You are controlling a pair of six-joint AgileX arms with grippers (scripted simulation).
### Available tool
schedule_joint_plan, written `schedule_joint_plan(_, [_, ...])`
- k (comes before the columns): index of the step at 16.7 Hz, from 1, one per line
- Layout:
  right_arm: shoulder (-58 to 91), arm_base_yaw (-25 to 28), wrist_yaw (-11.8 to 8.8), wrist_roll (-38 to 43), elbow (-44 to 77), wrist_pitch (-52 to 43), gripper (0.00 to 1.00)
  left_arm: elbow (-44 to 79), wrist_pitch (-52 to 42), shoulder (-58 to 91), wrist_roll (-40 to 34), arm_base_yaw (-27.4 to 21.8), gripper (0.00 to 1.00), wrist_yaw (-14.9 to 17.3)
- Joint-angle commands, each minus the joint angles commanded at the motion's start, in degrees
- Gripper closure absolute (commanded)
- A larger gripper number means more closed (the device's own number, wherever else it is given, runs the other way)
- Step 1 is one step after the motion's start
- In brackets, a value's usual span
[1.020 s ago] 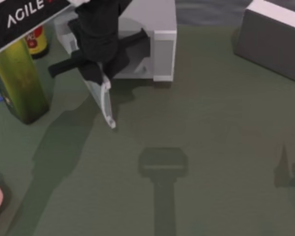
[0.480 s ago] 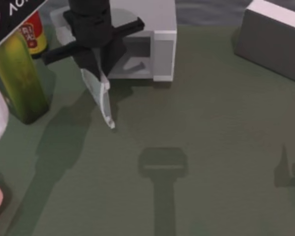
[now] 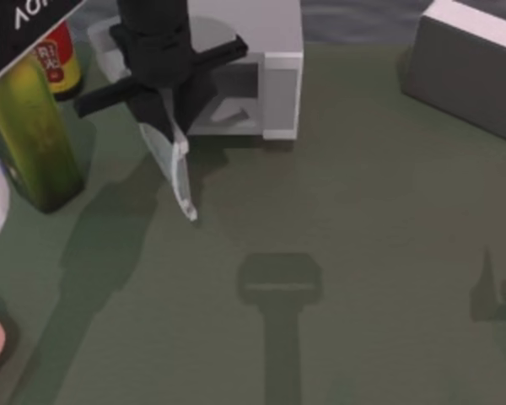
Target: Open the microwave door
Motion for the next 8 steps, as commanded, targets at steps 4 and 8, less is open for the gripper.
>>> schedule_joint_plan(4, [0.0,0.0,0.0,0.0,0.0,0.0,0.0,-3.49,2.75,-0.75,0.1,0.1,1.0,-0.01])
schedule_joint_plan(8, [0.0,0.0,0.0,0.0,0.0,0.0,0.0,-3.49,2.75,-0.75,0.1,0.1,1.0,-0.01])
